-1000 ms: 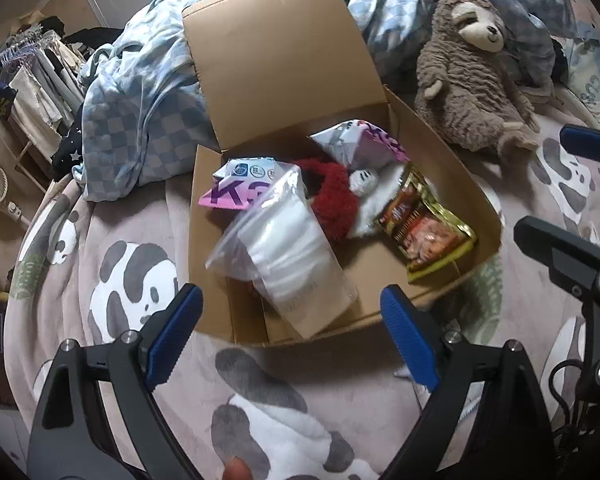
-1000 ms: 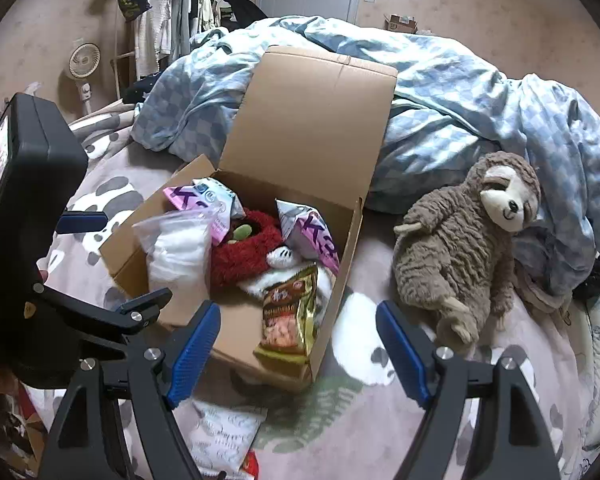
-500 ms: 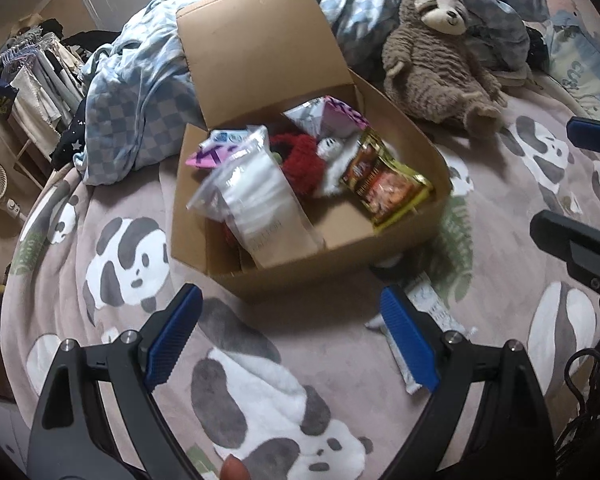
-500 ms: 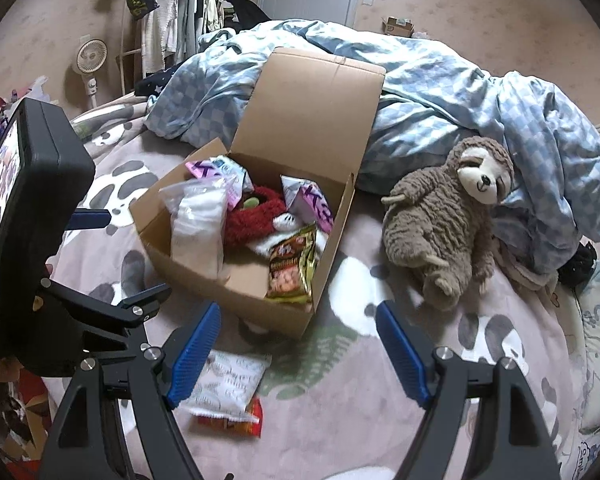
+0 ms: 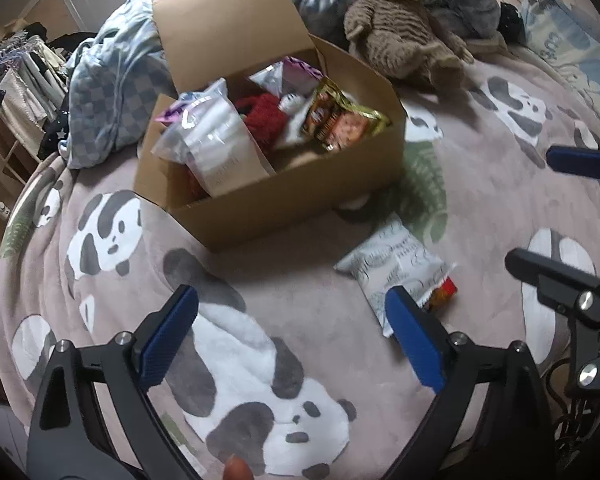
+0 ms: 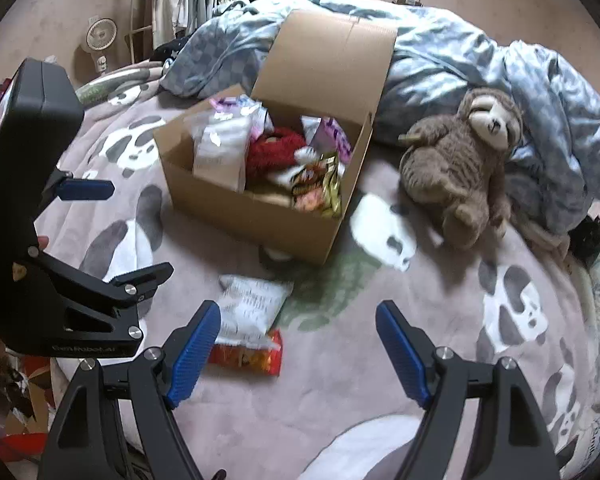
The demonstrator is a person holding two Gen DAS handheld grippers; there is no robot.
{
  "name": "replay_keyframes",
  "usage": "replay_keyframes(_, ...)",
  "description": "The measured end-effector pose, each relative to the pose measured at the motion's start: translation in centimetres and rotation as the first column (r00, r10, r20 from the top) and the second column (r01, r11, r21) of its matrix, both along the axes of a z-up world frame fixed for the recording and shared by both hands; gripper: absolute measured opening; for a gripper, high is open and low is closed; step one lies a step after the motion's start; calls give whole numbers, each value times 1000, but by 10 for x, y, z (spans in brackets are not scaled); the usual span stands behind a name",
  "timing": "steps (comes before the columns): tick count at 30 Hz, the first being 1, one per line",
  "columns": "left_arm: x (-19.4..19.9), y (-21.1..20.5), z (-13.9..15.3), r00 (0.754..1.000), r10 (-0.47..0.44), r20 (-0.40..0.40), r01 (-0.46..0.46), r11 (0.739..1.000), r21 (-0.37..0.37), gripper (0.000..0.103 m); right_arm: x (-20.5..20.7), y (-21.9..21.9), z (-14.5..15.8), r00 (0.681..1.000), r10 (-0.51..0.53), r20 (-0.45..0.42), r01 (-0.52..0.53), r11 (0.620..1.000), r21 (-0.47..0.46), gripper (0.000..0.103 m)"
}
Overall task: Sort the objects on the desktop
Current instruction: 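Withdraw both tools from the box toward the leaf-print and red packets, then grasp the white leaf-print packet with the left tool while the right tool grasps the red candy packet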
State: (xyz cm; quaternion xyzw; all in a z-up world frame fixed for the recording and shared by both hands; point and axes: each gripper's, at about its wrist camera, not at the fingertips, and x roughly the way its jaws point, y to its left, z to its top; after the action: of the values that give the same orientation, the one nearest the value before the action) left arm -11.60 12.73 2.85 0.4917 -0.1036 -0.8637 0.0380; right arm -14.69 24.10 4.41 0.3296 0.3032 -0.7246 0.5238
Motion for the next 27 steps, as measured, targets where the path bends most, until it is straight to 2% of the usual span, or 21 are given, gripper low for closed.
replay_keyframes(5, -2, 7, -21, 999, -13, 45, 12, 1000, 26, 95, -1, 14, -29, 998, -21, 50, 20, 999, 31, 81)
replay_keyframes(12, -13, 22, -48, 994, -13, 108, 1, 995, 104, 97, -7, 32, -66, 996, -55, 67, 49, 995, 87, 81)
replay_keyframes(21, -45, 34, -77, 982, 73, 172, -96, 987, 132, 99, -15, 45, -104, 990, -95, 102, 81, 988, 135, 81)
replay_keyframes(27, -65, 35, -89, 971, 101, 219, -146, 968, 203, 101, -23, 45, -120, 988, -110, 106, 92, 982, 163, 81)
